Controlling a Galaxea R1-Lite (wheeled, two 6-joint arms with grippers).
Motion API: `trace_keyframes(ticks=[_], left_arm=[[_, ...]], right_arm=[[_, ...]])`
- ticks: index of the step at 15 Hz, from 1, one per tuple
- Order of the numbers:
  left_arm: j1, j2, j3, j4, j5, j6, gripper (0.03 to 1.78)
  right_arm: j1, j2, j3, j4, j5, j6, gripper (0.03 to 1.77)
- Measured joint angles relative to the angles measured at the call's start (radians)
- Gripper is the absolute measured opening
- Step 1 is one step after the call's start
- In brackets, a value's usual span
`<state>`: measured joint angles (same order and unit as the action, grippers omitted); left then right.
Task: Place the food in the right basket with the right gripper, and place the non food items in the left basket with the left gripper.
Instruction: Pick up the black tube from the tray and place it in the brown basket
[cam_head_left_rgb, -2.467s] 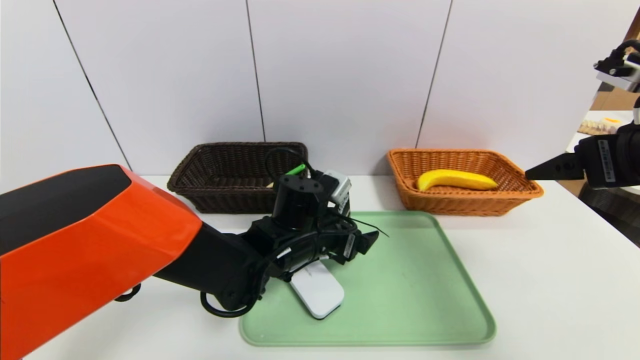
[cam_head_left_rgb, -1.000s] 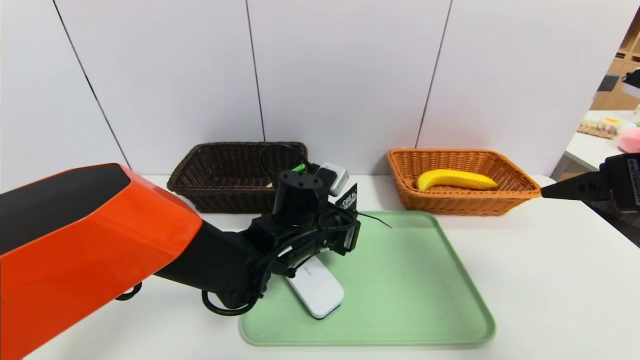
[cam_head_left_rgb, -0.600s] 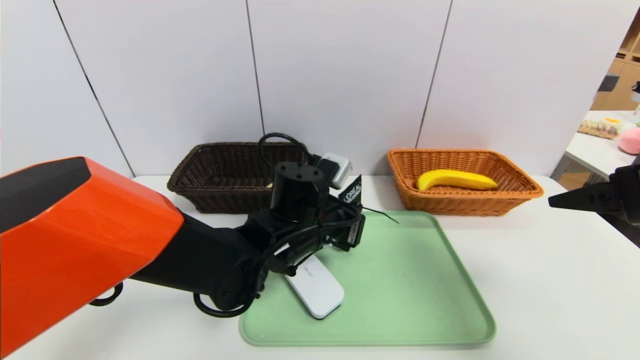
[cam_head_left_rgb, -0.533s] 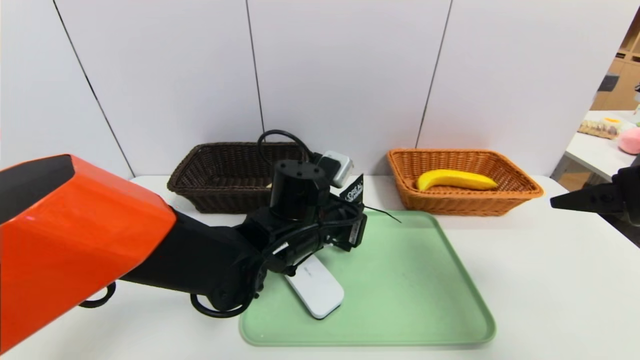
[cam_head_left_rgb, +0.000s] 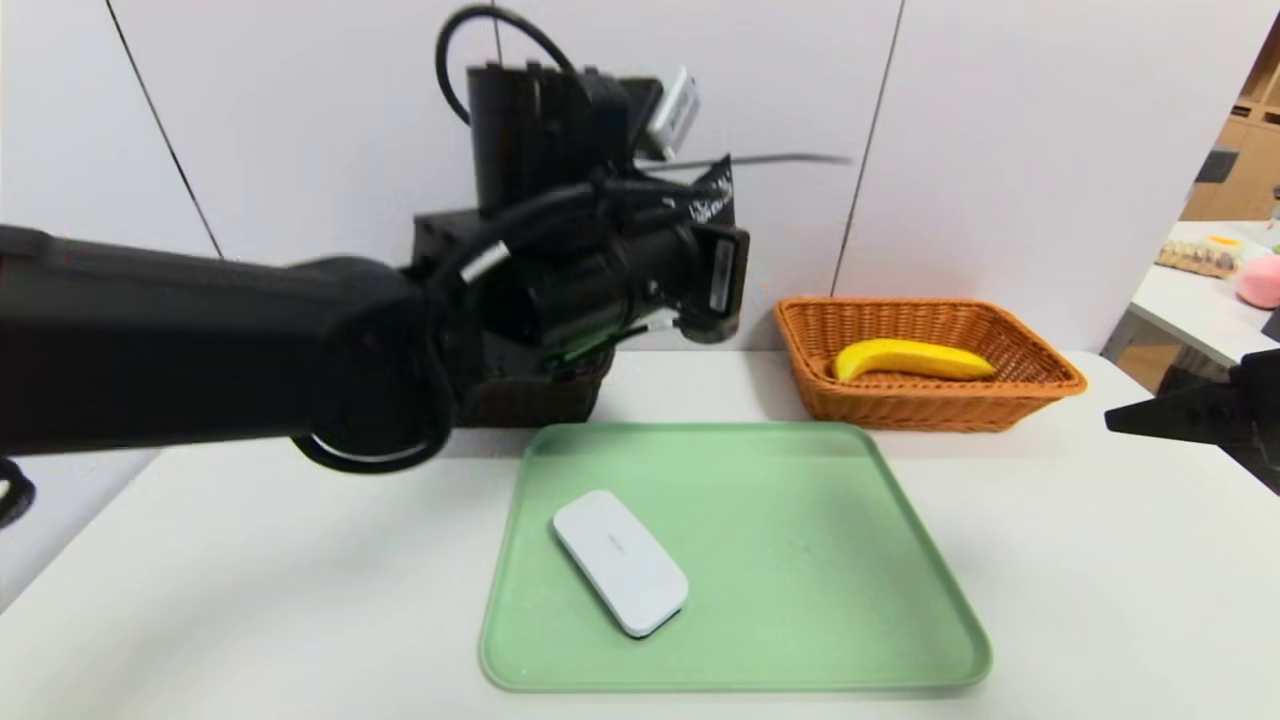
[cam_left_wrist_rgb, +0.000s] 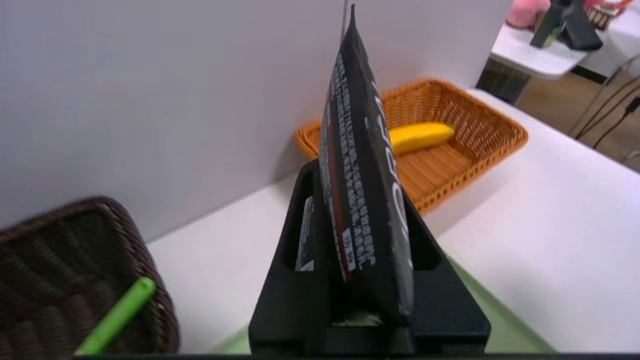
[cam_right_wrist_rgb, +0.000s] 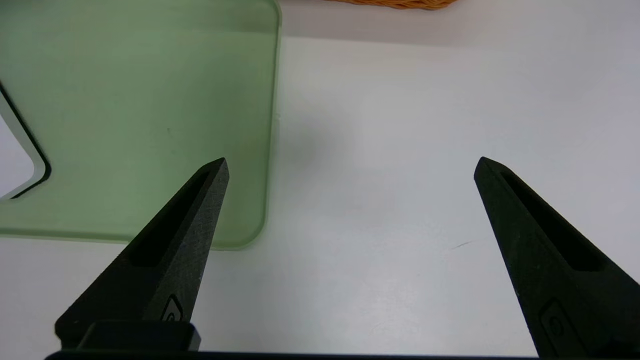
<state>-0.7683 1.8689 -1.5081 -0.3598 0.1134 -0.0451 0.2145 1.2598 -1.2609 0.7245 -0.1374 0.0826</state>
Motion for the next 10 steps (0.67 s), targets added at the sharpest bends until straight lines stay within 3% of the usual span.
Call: trace_keyframes(ticks=[2, 4, 7, 10], left_arm=[[0.085, -0.019, -0.129, 0.157, -0.003, 0.003, 0.31], [0.196, -0.024, -0.180, 0.245, -0.006, 0.009, 0.31], [0.340, -0.003, -0.159, 0.237, -0.010, 0.016, 0.31], [0.420, 0.045, -0.106, 0.173, -0.009, 0.015, 0.31]], right_arm=[[-0.001, -0.001, 0.004, 0.000, 0.000, 0.002, 1.69], [-0.008, -0.003, 0.006, -0.001, 0.001, 0.002, 1.69], [-0.018, -0.006, 0.007, -0.001, 0.018, 0.003, 1.69], [-0.029, -0.005, 0.008, -0.006, 0.028, 0.002, 1.69]])
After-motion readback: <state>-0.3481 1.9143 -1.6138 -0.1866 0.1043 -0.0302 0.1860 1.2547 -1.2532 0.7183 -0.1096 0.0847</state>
